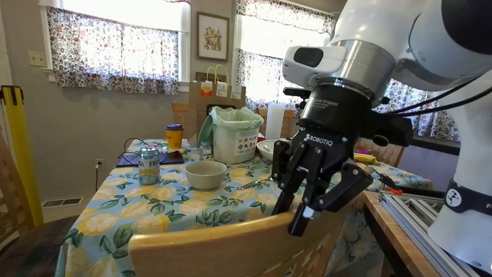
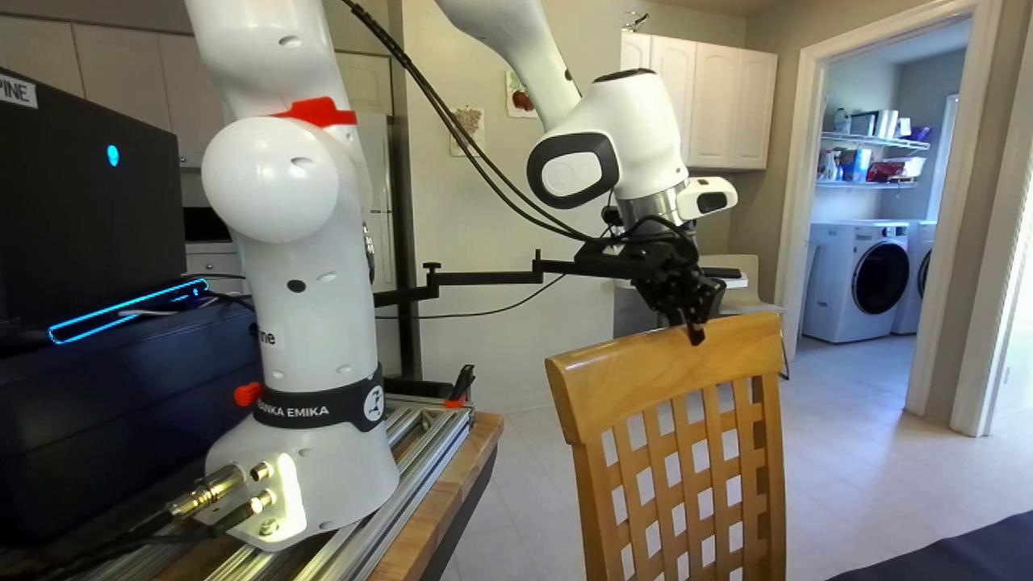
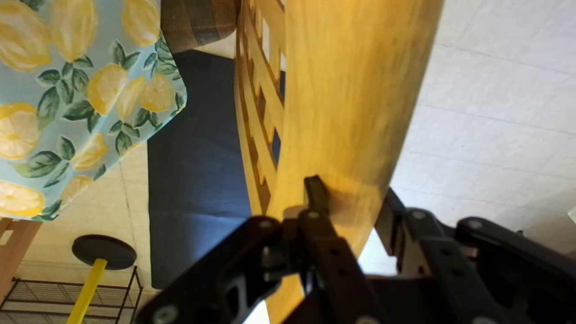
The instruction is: Pull the chair back
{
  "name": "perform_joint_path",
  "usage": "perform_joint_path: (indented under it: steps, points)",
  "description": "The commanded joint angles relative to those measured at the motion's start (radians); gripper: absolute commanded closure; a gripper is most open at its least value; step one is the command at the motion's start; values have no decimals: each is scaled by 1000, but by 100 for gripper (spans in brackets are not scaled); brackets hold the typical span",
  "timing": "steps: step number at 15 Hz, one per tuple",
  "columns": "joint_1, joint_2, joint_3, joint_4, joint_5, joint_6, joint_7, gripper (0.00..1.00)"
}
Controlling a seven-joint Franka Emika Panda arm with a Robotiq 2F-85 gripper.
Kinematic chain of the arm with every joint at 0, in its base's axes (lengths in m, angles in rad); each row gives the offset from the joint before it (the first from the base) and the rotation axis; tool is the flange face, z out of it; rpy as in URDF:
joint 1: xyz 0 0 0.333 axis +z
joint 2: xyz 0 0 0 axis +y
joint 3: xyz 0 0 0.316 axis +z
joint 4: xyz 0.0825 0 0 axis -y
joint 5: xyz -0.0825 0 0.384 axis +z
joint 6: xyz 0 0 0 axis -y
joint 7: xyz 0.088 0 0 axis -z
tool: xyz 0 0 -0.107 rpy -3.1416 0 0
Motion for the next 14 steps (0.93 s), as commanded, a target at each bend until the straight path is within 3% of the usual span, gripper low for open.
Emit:
perform_joint_path:
  steps: [1,12,13,14]
  points:
    - [86,-146,9,0,63,-117,-49,93]
    - [141,-82,14,-19,147,-49,-101,93]
    - [56,-9,-3,-21,89,40,-48,70]
    - [62,-9,-3,-22,97,44,-50,70]
